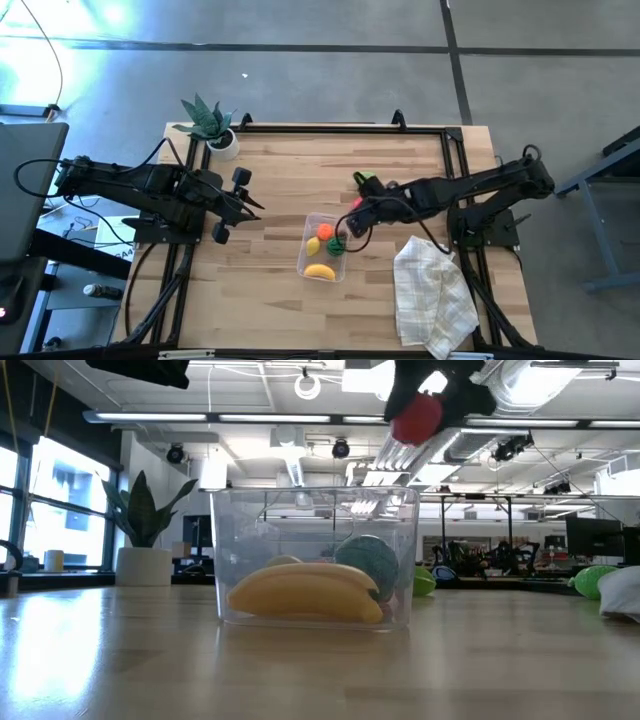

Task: Pick and placing Produce into tupperware
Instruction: Put the apple into the transparent bin

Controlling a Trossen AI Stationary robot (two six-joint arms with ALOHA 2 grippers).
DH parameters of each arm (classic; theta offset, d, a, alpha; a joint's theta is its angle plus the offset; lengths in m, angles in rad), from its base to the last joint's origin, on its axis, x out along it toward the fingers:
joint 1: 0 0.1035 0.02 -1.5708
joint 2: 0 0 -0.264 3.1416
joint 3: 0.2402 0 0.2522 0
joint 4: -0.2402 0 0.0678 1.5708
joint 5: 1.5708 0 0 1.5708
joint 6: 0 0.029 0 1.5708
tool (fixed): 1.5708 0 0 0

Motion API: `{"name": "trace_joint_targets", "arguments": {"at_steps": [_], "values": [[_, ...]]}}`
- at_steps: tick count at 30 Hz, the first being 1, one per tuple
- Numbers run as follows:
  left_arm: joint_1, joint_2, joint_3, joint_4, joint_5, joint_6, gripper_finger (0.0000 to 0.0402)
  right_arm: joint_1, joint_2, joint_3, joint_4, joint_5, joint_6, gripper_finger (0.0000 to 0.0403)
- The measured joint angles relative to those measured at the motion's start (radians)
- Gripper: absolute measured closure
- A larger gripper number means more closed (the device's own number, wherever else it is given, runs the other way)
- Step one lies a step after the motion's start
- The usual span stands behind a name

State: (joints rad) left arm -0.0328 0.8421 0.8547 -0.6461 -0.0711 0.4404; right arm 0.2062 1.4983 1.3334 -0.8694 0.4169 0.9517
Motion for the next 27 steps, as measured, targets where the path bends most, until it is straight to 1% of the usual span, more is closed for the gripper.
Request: {"name": "trace_joint_targets", "arguments": {"at_steps": [2,6,8,13,18,22,27], "values": [[0.000,0.000,0.000,0.000,0.000,0.000,0.0291,0.000,0.002,-0.002,0.067,-0.027,-0.062,0.0145],[0.000,0.000,0.000,0.000,0.000,0.000,0.0291,0.000,0.012,-0.005,0.180,-0.054,-0.115,0.0145],[0.000,0.000,0.000,0.000,0.000,0.000,0.0291,0.000,0.029,-0.005,0.210,-0.076,-0.136,0.0145],[0.000,0.000,0.000,0.000,0.000,0.000,0.0291,0.006,0.113,-0.006,0.298,-0.190,-0.158,0.0146],[0.000,0.000,0.000,0.000,0.000,0.000,0.0291,0.020,0.206,-0.006,0.428,-0.273,-0.216,0.0146],[0.000,0.000,0.000,0.000,0.000,0.000,0.0291,0.019,0.253,-0.006,0.471,-0.324,-0.242,0.0146],[0.000,0.000,0.000,0.000,0.000,0.000,0.0291,0.019,0.291,-0.006,0.473,-0.354,-0.289,0.0146]]}}
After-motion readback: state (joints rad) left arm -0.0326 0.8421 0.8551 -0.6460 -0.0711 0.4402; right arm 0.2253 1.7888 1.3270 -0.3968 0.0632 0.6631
